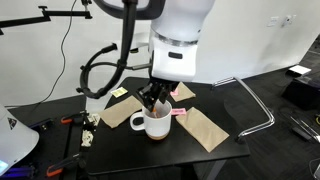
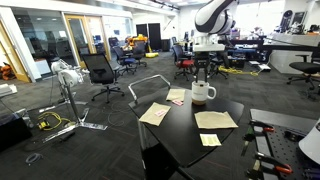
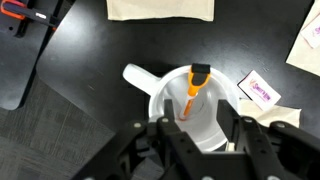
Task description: Remove the object from the cup and put it on the table
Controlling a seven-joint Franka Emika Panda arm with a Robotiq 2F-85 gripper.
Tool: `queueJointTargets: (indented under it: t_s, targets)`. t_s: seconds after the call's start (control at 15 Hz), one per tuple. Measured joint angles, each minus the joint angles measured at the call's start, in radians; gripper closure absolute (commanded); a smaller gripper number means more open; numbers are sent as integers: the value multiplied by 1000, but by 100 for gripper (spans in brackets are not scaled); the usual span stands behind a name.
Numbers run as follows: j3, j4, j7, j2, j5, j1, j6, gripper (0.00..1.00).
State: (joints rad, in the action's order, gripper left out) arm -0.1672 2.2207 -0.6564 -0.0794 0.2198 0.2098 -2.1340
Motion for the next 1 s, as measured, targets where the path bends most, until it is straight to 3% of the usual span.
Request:
queueJointTargets:
  t_s: [1.0]
  targets:
    - [0, -6, 1, -47, 1, -29, 0, 51]
